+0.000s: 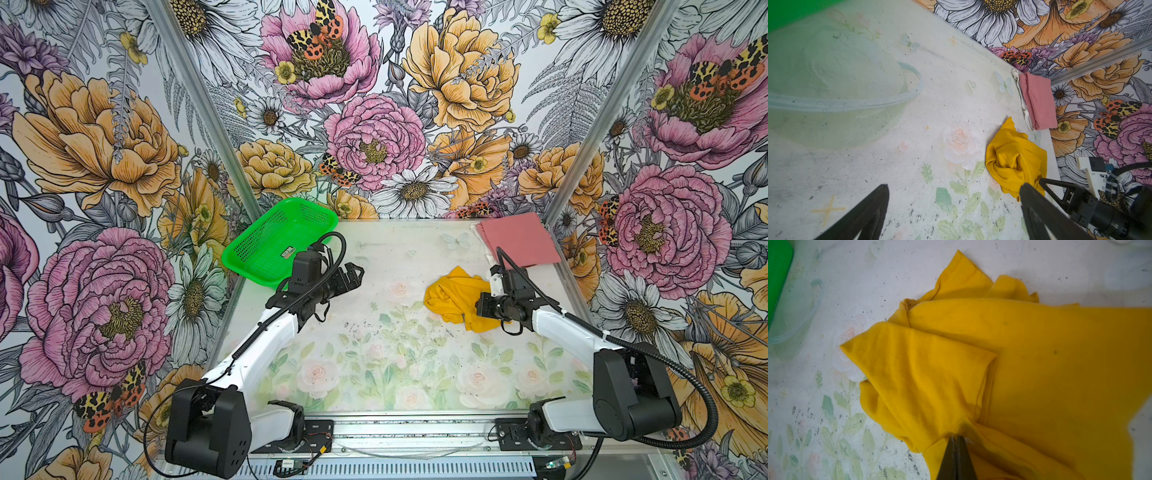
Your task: Fold and stack the t-shirts
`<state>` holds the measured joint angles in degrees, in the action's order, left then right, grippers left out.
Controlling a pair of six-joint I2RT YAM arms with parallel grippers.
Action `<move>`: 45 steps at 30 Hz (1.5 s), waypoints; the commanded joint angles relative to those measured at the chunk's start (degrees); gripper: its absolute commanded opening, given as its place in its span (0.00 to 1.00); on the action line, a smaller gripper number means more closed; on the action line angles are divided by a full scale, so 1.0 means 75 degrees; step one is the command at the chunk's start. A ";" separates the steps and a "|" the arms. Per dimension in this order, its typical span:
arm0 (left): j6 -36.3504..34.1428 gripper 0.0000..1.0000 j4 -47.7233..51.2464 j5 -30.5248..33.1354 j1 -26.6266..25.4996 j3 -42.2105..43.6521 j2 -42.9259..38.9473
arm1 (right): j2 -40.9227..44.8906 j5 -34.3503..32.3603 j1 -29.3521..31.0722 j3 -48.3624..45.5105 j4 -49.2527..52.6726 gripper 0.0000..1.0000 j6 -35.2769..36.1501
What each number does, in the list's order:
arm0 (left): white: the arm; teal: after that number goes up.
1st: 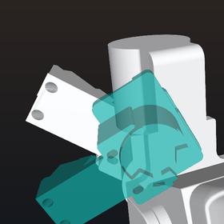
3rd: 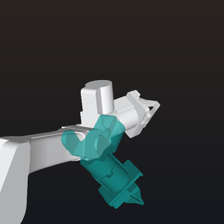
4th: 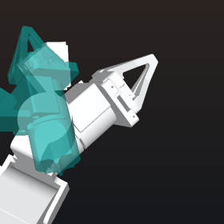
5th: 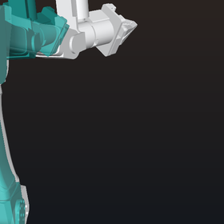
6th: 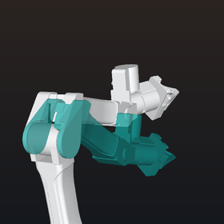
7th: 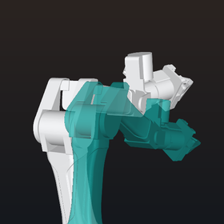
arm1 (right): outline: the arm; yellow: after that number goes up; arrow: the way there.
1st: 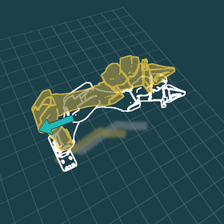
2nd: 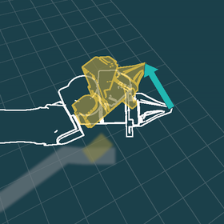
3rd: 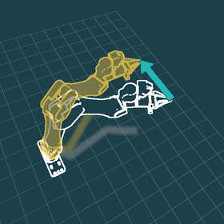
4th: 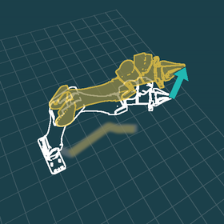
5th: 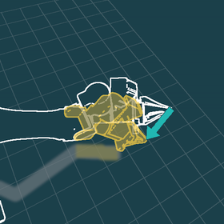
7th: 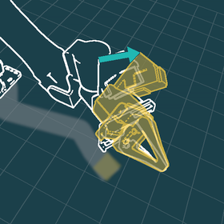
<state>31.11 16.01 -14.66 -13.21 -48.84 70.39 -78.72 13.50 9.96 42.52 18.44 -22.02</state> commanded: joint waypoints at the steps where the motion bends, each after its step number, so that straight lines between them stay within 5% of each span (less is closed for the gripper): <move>1: -0.0014 0.99 -0.0248 -0.0120 0.0071 0.0126 -0.0060 | 0.0417 -0.0443 0.0061 0.0405 0.0309 0.00 0.0289; 13: 0.0058 0.99 -0.0327 -0.0214 0.0095 0.0107 0.0005 | 0.2093 0.0286 0.0224 0.0489 0.0832 0.00 0.0502; 19: 0.0219 0.99 -0.0718 -0.0596 0.0062 0.0123 0.0103 | 0.2838 0.0657 0.0656 0.2075 0.1237 0.00 0.0698; 32: 0.0483 0.99 -0.2409 -0.2544 -0.0889 0.0282 0.0138 | 0.0946 0.0981 0.1412 0.7483 0.1991 0.00 0.1227; 41: 0.1052 0.99 -0.4842 -0.3135 -0.1785 0.1449 -0.0226 | -0.0079 0.0438 0.1840 0.9481 0.2068 0.00 0.1162; 45: 0.0565 0.99 -0.4960 -0.2773 -0.2480 0.1800 -0.0636 | -0.0307 -0.0110 0.1992 0.9811 0.2054 0.00 0.0984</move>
<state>37.39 -15.20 -35.22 -28.86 -36.38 68.45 -80.64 16.27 24.08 113.54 34.94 -13.82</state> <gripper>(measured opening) 0.987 0.048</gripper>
